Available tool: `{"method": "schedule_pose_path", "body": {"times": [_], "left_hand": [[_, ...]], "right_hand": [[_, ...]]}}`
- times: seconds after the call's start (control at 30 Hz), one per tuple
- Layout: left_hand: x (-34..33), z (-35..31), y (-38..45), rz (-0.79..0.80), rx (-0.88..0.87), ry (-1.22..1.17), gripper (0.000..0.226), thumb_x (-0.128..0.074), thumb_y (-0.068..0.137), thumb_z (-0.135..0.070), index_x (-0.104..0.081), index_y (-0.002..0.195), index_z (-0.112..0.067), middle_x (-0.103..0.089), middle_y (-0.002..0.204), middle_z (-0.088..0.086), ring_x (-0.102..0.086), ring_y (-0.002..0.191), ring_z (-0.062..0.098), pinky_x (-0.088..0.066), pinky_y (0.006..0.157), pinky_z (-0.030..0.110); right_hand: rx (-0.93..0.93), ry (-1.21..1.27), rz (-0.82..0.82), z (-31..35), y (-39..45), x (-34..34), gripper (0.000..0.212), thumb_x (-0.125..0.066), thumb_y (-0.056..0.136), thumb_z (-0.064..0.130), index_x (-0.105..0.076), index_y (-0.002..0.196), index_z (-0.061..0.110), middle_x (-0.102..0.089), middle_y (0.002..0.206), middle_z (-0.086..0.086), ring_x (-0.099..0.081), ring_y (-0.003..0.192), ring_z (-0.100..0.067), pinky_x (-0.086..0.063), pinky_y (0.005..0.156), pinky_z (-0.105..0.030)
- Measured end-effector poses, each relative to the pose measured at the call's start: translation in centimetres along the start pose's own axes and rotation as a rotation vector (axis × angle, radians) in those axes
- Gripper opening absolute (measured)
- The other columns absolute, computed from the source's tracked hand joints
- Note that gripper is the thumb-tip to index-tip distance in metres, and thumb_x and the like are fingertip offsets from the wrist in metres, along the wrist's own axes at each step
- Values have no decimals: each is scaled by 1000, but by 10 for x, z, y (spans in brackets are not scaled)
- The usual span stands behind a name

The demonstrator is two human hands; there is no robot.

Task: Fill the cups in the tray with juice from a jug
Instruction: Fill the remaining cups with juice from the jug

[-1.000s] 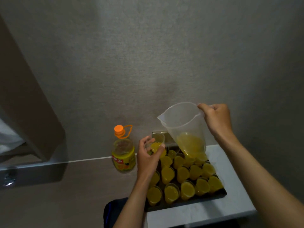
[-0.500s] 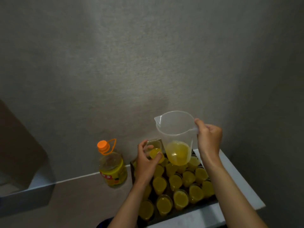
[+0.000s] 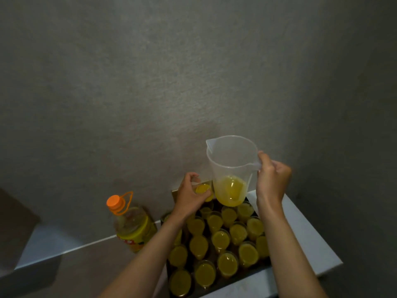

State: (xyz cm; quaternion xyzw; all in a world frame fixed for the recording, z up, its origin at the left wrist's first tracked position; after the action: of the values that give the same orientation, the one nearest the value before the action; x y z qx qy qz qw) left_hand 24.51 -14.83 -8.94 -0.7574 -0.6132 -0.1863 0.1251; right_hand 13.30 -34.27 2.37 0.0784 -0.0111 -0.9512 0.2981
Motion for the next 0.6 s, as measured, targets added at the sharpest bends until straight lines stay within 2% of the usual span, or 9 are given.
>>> {"method": "schedule_pose_path", "body": {"times": [0.1,0.2,0.33,0.4,0.5,0.6], "left_hand": [[-10,0,18,52,-22,76,59,-84,78,-28,-47,124,-25,-56,123,-6,-57,111,14,-53,90,30],[-23,5,34,115,-24,145,59,-84,79,-28,-46,124,-24,-55,125,-4,-56,113,12,-48,87,24],[-42,13,52,167,-112,311,58,-84,75,-35,-50,120,-21,-50,120,-3,-50,110,14,-45,89,26],[-52,18,58,177,-139,372,60,-84,74,-38,-51,120,-19,-45,118,-3,-46,110,14,-41,88,25],[-67,30,66,213,-145,426,64,-82,76,-38,-50,128,-19,-42,121,-4,-44,116,13,-40,93,24],[-80,39,70,246,-148,468,74,-80,80,-38,-43,142,-21,-40,133,-3,-42,125,15,-44,103,31]], "right_hand": [[2,-20,-1,-6,10,4,52,-65,95,23,-47,61,-11,-49,54,-19,-44,51,-21,-40,52,-33],[-2,-16,-7,-10,19,9,49,-66,95,23,-51,57,-4,-51,54,-16,-46,51,-22,-42,53,-33],[-4,-15,8,-14,29,12,50,-66,96,21,-51,56,-5,-54,53,-11,-50,50,-22,-45,52,-31],[4,-17,12,-15,34,13,52,-66,96,22,-48,57,-7,-51,53,-13,-46,50,-22,-43,53,-33],[2,-20,15,-17,39,17,50,-65,97,20,-49,51,6,-50,49,-7,-44,47,-18,-41,50,-28],[-2,-25,22,-19,43,20,51,-65,97,17,-47,50,12,-46,46,-2,-41,45,-17,-39,48,-27]]}}
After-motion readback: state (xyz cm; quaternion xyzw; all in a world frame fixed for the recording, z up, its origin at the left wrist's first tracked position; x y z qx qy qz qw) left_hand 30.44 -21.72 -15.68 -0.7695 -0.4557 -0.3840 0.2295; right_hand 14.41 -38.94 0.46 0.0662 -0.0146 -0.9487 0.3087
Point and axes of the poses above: each hand's wrist, its own y-axis towards the middle knuckle, its own x-axis out of the back of the hand, z = x × y, the point moved 4 cm from there along y, towards the middle knuckle
